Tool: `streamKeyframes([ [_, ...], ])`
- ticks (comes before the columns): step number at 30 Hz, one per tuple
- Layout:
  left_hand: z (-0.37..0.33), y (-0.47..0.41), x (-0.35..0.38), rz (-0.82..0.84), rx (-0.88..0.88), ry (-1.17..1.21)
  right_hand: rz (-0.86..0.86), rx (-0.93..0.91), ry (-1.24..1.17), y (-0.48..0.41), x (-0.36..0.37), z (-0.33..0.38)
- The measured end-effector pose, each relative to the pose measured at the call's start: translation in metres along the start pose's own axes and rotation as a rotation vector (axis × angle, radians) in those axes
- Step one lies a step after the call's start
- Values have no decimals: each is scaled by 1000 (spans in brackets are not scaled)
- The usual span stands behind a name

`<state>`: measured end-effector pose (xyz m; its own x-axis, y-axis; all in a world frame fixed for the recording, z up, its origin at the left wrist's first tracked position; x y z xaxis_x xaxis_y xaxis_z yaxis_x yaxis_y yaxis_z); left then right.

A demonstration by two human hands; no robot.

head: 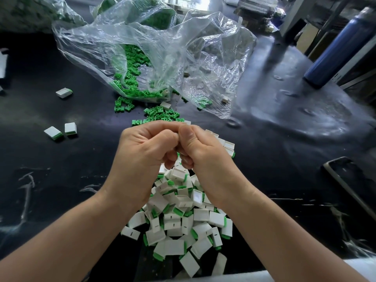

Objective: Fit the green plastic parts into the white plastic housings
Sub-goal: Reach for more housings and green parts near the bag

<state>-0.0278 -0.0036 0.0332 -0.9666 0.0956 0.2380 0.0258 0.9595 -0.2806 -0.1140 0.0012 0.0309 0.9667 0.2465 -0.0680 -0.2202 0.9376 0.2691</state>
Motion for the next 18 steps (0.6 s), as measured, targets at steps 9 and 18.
streamKeyframes([
  [9, 3, -3, -4, -2, -76, -65, 80, 10, -123, -1, 0, 1],
  [18, -3, -12, -25, -47, -108, -169, -209, 87, 57, -20, -52, -8],
])
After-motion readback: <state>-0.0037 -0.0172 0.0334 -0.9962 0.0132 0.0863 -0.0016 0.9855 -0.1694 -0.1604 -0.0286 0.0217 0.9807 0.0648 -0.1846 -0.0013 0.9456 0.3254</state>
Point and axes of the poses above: each hand's wrist, its own y-axis away from the middle knuckle, its own x-axis out of the palm, z = x × y, the point moved 7 cm from there along -y, towards the middle knuckle, and after that the axes turned 12 degrees about x, right-handed, at the moved point
